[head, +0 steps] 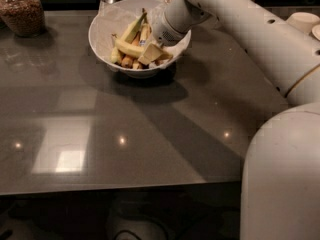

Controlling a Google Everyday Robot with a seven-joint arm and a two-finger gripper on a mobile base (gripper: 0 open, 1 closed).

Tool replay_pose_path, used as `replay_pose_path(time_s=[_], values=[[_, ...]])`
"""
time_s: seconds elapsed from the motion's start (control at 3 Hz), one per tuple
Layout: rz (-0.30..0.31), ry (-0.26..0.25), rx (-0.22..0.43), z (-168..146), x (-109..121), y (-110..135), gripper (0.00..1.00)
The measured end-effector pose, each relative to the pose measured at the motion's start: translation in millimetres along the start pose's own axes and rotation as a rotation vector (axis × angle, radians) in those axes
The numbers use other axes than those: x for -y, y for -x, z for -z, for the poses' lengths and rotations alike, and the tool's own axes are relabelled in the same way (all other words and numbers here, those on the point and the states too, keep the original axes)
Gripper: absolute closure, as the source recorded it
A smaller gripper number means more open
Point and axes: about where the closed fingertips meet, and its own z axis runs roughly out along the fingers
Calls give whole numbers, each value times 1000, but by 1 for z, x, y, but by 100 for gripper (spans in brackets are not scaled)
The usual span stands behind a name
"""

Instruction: Pick banana from white bowl

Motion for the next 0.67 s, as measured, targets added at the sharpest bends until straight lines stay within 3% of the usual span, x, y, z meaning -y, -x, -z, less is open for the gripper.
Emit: replay_pose_path(time_s=[0.33, 0.67], values=[[0, 0, 0, 1, -1, 0, 100], [67, -41, 48, 40, -2, 23, 100]])
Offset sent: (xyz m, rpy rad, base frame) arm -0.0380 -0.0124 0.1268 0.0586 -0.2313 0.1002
